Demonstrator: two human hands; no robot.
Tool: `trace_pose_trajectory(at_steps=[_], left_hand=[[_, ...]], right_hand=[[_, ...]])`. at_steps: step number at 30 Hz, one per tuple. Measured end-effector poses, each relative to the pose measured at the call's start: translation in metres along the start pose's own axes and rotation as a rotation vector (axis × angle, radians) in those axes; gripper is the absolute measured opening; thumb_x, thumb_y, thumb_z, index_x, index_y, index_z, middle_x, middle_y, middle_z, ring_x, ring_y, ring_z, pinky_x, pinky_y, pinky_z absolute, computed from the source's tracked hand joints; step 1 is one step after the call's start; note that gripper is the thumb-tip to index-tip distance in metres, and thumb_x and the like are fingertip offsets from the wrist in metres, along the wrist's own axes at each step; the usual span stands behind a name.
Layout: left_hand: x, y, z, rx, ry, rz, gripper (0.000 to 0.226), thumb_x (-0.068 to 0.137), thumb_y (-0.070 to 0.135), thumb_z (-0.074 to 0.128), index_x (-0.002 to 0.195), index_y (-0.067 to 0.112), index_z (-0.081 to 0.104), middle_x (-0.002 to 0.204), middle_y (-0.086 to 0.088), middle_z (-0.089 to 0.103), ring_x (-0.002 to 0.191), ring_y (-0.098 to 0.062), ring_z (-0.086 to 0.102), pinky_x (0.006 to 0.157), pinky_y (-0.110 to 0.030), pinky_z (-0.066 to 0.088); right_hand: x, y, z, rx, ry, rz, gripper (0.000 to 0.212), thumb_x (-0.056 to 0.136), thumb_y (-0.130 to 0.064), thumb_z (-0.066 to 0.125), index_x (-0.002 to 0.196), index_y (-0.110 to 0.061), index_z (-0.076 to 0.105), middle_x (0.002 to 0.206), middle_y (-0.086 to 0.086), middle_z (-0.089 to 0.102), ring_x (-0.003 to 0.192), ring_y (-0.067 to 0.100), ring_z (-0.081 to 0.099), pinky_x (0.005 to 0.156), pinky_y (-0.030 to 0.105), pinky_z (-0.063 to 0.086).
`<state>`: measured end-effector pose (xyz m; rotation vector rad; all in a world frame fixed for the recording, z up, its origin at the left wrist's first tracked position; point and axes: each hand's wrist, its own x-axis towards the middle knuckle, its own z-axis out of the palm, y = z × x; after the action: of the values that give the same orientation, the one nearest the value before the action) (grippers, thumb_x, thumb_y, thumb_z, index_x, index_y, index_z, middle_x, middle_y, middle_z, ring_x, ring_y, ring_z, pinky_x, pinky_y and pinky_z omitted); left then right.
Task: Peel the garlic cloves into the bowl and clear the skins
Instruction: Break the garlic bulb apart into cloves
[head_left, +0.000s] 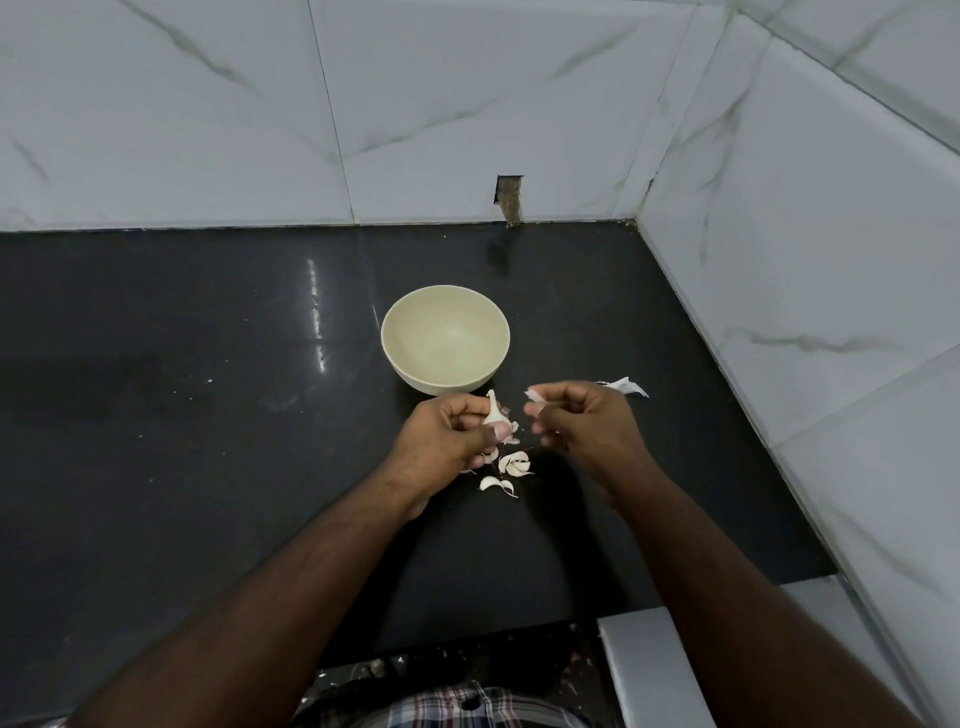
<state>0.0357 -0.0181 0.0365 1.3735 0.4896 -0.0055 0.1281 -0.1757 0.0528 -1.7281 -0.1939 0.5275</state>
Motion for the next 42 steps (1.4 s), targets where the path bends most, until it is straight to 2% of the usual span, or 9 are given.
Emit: trace_pose_trajectory(at_steps=[4, 8, 11, 14, 18, 21, 24, 31, 42], left_hand=[[0.002, -0.004, -0.002, -0.066, 0.016, -0.06, 0.031, 0.089, 0.006, 0.074, 0.119, 0.0, 0.066, 0.11, -0.024, 0.072, 0.078, -0.017, 0.07, 0.068, -0.021, 0.057], [0.002, -0.007, -0.003, -0.075, 0.032, -0.074, 0.035, 0.087, 0.005, 0.076, 0.119, 0.001, 0.064, 0.112, -0.024, 0.071, 0.08, -0.02, 0.07, 0.068, -0.021, 0.058], [0.002, -0.007, -0.003, -0.071, 0.043, -0.086, 0.035, 0.085, 0.005, 0.077, 0.118, 0.001, 0.064, 0.112, -0.024, 0.071, 0.083, -0.021, 0.07, 0.069, -0.021, 0.058], [0.002, -0.007, -0.003, -0.081, 0.047, -0.088, 0.035, 0.085, 0.006, 0.077, 0.118, 0.001, 0.065, 0.113, -0.025, 0.071, 0.086, -0.022, 0.071, 0.072, -0.022, 0.058], [-0.001, -0.002, -0.003, -0.107, 0.038, -0.083, 0.03, 0.086, 0.005, 0.075, 0.115, 0.003, 0.068, 0.1, -0.02, 0.074, 0.082, -0.02, 0.072, 0.07, -0.022, 0.059], [-0.004, 0.002, -0.003, -0.125, 0.034, -0.087, 0.019, 0.088, 0.004, 0.073, 0.106, 0.005, 0.071, 0.084, -0.01, 0.075, 0.073, -0.016, 0.072, 0.065, -0.02, 0.057], [-0.007, 0.004, -0.004, -0.168, 0.023, -0.095, 0.013, 0.087, 0.001, 0.072, 0.099, 0.006, 0.074, 0.081, -0.008, 0.075, 0.071, -0.015, 0.072, 0.066, -0.019, 0.058], [-0.013, 0.005, -0.003, -0.173, 0.05, -0.027, 0.013, 0.088, -0.004, 0.07, 0.097, 0.003, 0.074, 0.078, -0.01, 0.074, 0.071, -0.017, 0.072, 0.073, -0.023, 0.059], [-0.012, 0.003, -0.004, -0.194, 0.08, -0.042, 0.021, 0.089, -0.003, 0.069, 0.11, -0.005, 0.07, 0.08, -0.009, 0.074, 0.074, -0.017, 0.073, 0.069, -0.021, 0.06]], right_hand=[[0.007, 0.004, -0.032, -0.495, 0.227, -0.105, 0.014, 0.092, -0.031, 0.07, 0.096, -0.021, 0.079, 0.076, -0.011, 0.071, 0.071, 0.005, 0.063, 0.075, 0.03, 0.053], [0.01, 0.002, -0.045, -0.736, 0.146, -0.074, 0.032, 0.09, -0.019, 0.07, 0.121, -0.019, 0.072, 0.118, -0.001, 0.072, 0.109, 0.015, 0.065, 0.097, 0.028, 0.048], [0.011, 0.002, -0.046, -0.849, 0.144, -0.1, 0.041, 0.087, -0.007, 0.064, 0.126, -0.017, 0.069, 0.13, 0.004, 0.066, 0.121, 0.019, 0.058, 0.098, 0.02, 0.036], [0.003, -0.001, -0.038, -0.743, 0.263, -0.213, 0.035, 0.087, -0.004, 0.061, 0.116, -0.017, 0.075, 0.117, 0.0, 0.071, 0.107, 0.011, 0.063, 0.088, 0.013, 0.037], [-0.011, -0.004, -0.001, -0.272, -0.109, -0.075, 0.023, 0.085, -0.011, 0.077, 0.105, -0.021, 0.073, 0.093, -0.007, 0.075, 0.081, 0.002, 0.067, 0.076, 0.017, 0.051], [-0.017, -0.004, 0.015, -0.093, -0.185, -0.033, 0.021, 0.084, -0.006, 0.078, 0.093, -0.024, 0.073, 0.082, 0.001, 0.075, 0.074, 0.01, 0.066, 0.069, 0.025, 0.054], [-0.015, -0.002, 0.017, -0.006, -0.197, -0.008, 0.021, 0.085, 0.001, 0.074, 0.092, -0.018, 0.076, 0.084, 0.019, 0.074, 0.073, 0.02, 0.063, 0.069, 0.03, 0.053], [-0.014, -0.003, 0.021, 0.131, -0.15, 0.091, 0.015, 0.084, 0.007, 0.072, 0.098, 0.002, 0.074, 0.082, 0.018, 0.069, 0.068, 0.015, 0.065, 0.063, 0.021, 0.054], [-0.012, 0.002, 0.023, 0.183, -0.14, 0.091, 0.018, 0.084, 0.009, 0.07, 0.094, -0.005, 0.074, 0.08, 0.013, 0.069, 0.066, 0.015, 0.066, 0.063, 0.02, 0.055]])
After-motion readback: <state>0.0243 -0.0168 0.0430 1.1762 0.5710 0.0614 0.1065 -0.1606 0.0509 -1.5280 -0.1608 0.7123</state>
